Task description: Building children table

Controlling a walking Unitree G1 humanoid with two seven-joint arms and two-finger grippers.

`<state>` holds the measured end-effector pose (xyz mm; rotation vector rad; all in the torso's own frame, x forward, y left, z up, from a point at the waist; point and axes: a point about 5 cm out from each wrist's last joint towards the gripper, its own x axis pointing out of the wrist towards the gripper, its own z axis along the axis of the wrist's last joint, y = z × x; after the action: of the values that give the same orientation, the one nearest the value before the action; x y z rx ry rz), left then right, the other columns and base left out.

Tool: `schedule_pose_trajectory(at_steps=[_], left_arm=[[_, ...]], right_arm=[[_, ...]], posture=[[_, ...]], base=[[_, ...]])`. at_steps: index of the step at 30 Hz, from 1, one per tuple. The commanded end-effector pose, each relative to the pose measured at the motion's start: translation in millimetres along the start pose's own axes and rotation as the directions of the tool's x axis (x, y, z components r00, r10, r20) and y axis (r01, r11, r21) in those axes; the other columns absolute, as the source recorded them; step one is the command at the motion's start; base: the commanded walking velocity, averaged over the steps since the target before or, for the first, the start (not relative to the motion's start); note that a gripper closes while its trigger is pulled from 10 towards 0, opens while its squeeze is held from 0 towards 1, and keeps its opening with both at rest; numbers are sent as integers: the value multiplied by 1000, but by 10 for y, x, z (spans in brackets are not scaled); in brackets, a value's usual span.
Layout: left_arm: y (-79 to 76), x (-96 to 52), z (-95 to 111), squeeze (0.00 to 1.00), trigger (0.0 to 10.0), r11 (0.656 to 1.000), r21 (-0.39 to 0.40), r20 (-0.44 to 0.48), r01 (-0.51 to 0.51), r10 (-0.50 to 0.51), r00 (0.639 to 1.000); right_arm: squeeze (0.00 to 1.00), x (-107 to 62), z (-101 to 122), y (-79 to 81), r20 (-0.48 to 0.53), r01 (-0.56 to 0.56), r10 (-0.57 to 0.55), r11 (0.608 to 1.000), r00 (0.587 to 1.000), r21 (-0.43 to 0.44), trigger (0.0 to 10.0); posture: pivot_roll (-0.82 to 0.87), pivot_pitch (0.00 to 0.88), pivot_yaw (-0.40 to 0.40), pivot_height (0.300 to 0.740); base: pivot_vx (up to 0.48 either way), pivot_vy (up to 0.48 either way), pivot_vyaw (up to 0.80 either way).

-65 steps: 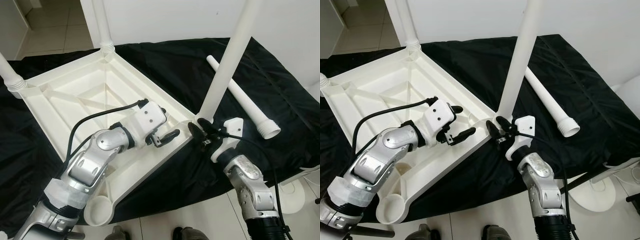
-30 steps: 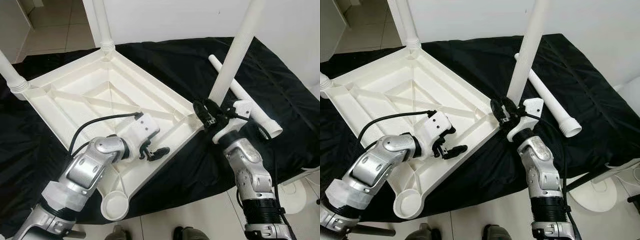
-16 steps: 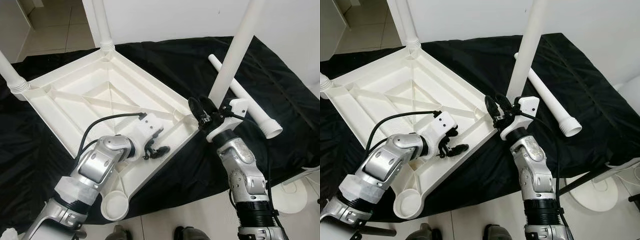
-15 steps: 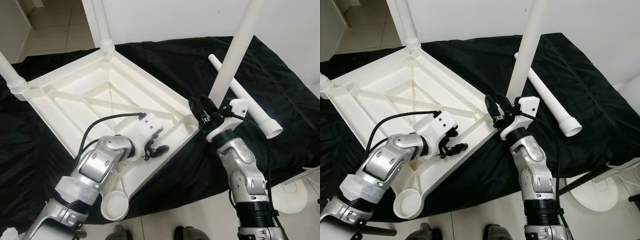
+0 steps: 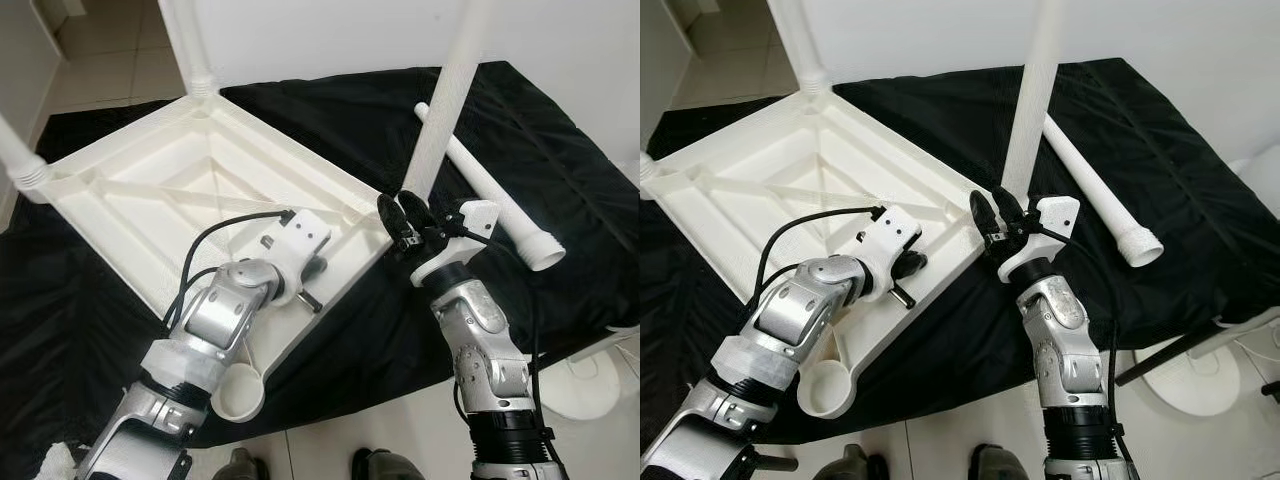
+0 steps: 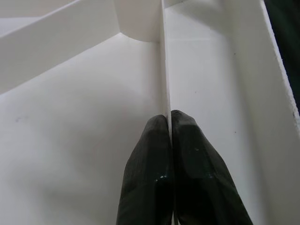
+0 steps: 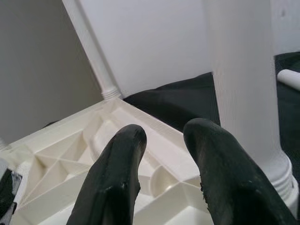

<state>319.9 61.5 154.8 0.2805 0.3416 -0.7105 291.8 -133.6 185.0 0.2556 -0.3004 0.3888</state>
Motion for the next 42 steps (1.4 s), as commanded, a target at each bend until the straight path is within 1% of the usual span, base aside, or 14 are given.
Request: schedule_pose_trajectory(at_steps=[1, 5, 9, 10, 11, 16, 23, 26, 30, 32, 37, 40, 41, 42], left_arm=[[137, -6, 4, 0, 0, 984, -14, 2, -175, 175, 985], [119, 38, 66, 0, 0, 977, -43, 16, -207, 208, 978], [57, 54, 103, 0, 0, 984, -37, 39, -175, 176, 984], [35, 61, 121, 0, 8784, 984, -40, 46, -172, 174, 984], [28, 68, 134, 0, 10000, 984, -37, 50, -176, 177, 983], [45, 95, 159, 0, 10000, 980, -25, 58, -196, 197, 979], [111, 135, 198, 0, 10000, 956, -61, 53, -286, 289, 956], [218, 164, 223, 0, 10000, 921, -107, 37, -375, 380, 924], [292, 171, 231, 0, 10000, 895, -123, 27, -429, 435, 900], [365, 173, 229, 0, 10000, 860, -138, 7, -492, 497, 867], [391, 192, 241, 0, 10000, 829, -142, -3, -540, 546, 838], [358, 225, 248, 0, 10000, 834, -170, -1, -526, 533, 846], [321, 241, 258, 0, 10000, 853, -189, 18, -486, 498, 867], [321, 241, 258, 0, 10000, 853, -189, 18, -486, 498, 867]], right_arm=[[0, -2, -18, 32, -7, 0, 0, 1000, 1000, 2, 10000], [0, 8, -30, 63, -6, 0, 0, 1000, 1000, 8, 10000], [0, 8, -33, 77, -8, 1, 0, 1000, 1000, 11, 10000], [0, 5, -34, 80, -9, 1, -1, 1000, 1000, 10, 10000], [0, 2, -36, 78, -12, 1, -1, 1000, 1000, 8, 10000], [0, -1, -36, 70, -14, 4, -4, 1000, 1000, 4, 10000], [0, 7, -41, 75, -15, 6, -6, 1000, 1000, 4, 10000], [0, 16, -46, 89, -13, 8, -8, 1000, 1000, 9, 10000], [0, 22, -46, 93, -11, 11, -11, 1000, 1000, 11, 10000], [0, 22, -44, 87, -10, 16, -16, 1000, 1000, 9, 10000], [0, 26, -44, 78, -10, 22, -22, 1000, 1000, 7, 10000], [0, 29, -50, 81, -10, 23, -23, 1000, 1000, 7, 10000], [0, 30, -52, 84, -10, 23, -23, 1000, 1000, 7, 10000], [0, 30, -52, 84, -10, 23, -23, 1000, 1000, 7, 10000]], posture=[[-91, 120, 67, 740], [-95, 120, 66, 740], [-97, 120, 67, 740], [-98, 122, 66, 740], [-98, 123, 65, 740], [-98, 124, 65, 740], [-96, 125, 67, 740], [-100, 123, 69, 740], [-101, 123, 71, 740], [-103, 122, 72, 740], [-102, 122, 73, 740], [-101, 122, 74, 740], [-102, 122, 74, 740], [-102, 122, 74, 740]], base=[[0, 0, 0], [0, 0, 0], [0, 0, 0], [0, 0, 0], [0, 0, 0], [0, 0, 0], [0, 0, 0], [0, 0, 0], [0, 0, 0], [0, 0, 0], [0, 0, 0], [0, 0, 0], [0, 0, 0], [0, 0, 0]])
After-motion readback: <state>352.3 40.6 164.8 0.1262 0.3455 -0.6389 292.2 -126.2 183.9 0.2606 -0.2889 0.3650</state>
